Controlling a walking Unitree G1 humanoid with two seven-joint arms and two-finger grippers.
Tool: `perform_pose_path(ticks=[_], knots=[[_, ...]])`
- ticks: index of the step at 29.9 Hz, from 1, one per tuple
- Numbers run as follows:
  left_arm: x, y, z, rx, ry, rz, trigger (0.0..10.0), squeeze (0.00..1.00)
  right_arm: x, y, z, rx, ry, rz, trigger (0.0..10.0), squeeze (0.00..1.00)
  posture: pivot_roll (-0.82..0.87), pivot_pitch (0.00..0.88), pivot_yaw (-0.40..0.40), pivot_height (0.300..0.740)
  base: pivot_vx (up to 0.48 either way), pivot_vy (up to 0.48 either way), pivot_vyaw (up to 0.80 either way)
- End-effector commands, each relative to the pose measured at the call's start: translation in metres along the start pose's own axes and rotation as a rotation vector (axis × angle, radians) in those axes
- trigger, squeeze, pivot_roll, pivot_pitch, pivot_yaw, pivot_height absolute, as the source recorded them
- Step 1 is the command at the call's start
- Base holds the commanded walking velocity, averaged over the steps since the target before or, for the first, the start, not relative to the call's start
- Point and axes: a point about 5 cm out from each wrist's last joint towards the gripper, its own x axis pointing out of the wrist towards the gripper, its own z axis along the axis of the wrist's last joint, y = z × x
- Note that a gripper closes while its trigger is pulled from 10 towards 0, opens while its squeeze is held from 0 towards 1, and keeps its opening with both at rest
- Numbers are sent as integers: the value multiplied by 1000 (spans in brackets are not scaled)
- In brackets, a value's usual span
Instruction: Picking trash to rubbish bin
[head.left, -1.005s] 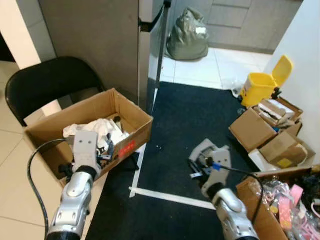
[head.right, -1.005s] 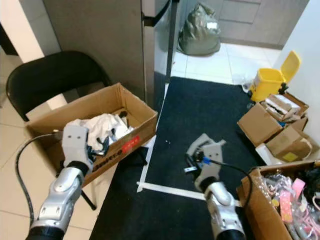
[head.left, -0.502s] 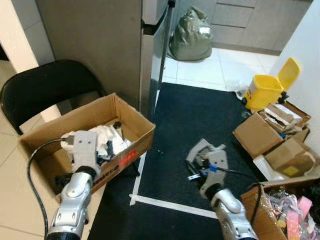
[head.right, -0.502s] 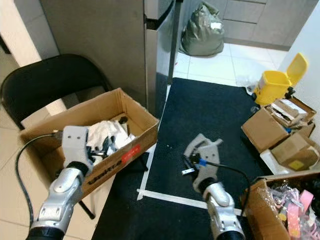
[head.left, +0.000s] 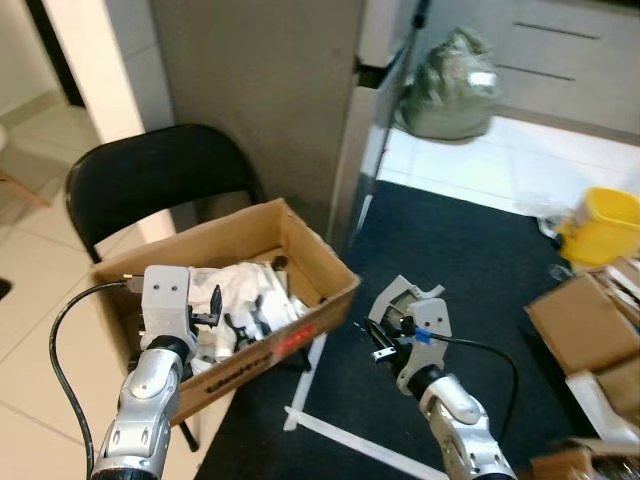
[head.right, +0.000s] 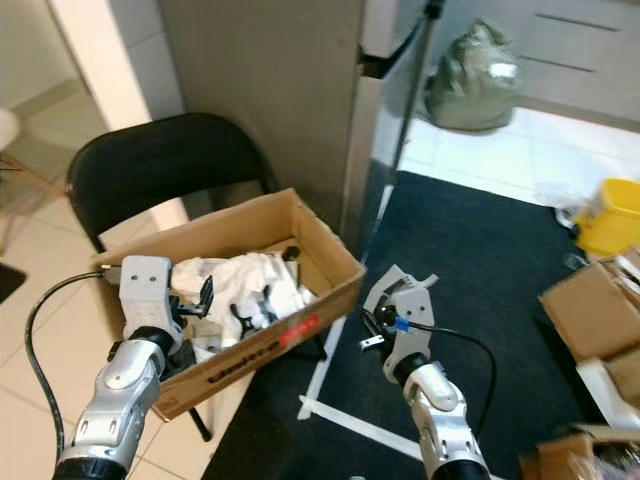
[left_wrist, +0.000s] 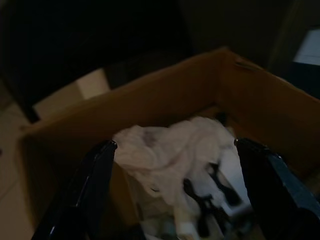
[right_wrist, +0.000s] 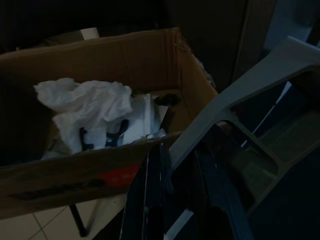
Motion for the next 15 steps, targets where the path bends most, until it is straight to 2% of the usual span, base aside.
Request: perform_pose_path(ticks=[1, 6, 15], knots=[[-1, -3, -2, 3, 10, -12, 10000, 0, -4, -1, -5, 1, 16, -6, 10000, 0, -3, 102, -47, 740, 262, 0, 475], [-1, -3, -2, 4, 9, -10, 10000, 0, -2, 0, -4, -6, 16, 4, 10000, 0, 0, 94, -48, 740, 262, 0, 511], [-2, -2, -2, 6, 7, -12, 10000, 0, -1, 1, -4, -9, 15, 14, 10000, 0, 1, 83, -49, 740, 263, 0, 672]])
